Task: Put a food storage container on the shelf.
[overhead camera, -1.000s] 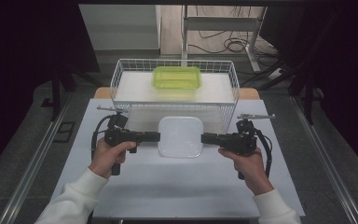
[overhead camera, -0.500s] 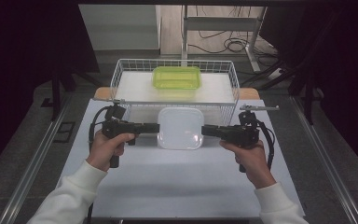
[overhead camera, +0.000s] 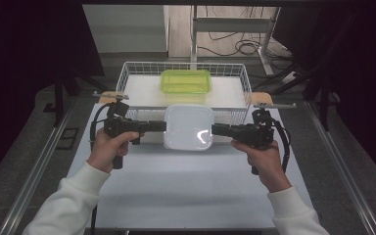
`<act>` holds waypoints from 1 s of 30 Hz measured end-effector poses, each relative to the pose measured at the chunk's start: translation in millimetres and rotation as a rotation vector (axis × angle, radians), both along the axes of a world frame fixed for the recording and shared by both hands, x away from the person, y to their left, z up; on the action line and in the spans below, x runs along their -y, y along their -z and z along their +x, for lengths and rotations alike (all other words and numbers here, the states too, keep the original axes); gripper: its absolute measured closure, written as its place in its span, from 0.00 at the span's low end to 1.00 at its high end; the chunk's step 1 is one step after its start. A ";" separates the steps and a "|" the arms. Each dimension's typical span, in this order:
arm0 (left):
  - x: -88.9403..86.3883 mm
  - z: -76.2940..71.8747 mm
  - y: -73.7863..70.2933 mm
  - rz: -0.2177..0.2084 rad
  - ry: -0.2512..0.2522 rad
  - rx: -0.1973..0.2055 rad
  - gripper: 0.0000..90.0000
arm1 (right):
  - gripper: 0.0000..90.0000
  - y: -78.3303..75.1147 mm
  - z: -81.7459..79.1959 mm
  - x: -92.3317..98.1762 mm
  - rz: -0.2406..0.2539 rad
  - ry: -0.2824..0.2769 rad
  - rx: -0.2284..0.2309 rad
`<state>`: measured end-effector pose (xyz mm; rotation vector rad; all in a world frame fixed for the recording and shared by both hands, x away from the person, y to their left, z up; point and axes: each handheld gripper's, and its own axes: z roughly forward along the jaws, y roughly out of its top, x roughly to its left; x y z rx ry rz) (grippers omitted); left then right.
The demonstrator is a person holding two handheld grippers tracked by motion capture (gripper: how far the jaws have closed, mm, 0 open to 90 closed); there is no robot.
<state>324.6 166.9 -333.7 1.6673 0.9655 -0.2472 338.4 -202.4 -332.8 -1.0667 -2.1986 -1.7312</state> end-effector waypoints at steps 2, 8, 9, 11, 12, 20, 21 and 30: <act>-1.2 4.0 -4.7 0.000 0.000 0.003 0.90 | 0.87 -5.9 4.1 -1.5 -0.002 0.001 0.007; -5.1 15.1 -23.3 -0.007 0.002 0.026 0.90 | 0.87 -23.7 14.4 -4.3 0.007 0.001 0.030; -5.6 16.4 -25.4 -0.012 0.001 0.025 0.90 | 0.88 -27.5 15.3 -4.7 0.007 -0.001 0.030; -6.8 20.2 -30.4 -0.020 0.003 0.030 0.90 | 0.88 -32.8 17.3 -5.0 0.013 -0.004 0.031; -7.1 21.6 -32.3 -0.021 0.002 0.032 0.90 | 0.88 -37.2 19.3 -5.5 0.014 -0.004 0.036; -12.4 38.8 -52.4 -0.028 -0.006 0.052 0.90 | 0.88 -57.4 38.4 -10.6 0.015 -0.005 0.051; -12.4 38.8 -52.4 -0.028 -0.006 0.052 0.90 | 0.88 -57.4 38.4 -10.6 0.015 -0.005 0.051; -18.6 66.4 -76.0 -0.029 -0.019 0.064 0.90 | 0.88 -80.3 62.0 -16.9 0.032 0.000 0.076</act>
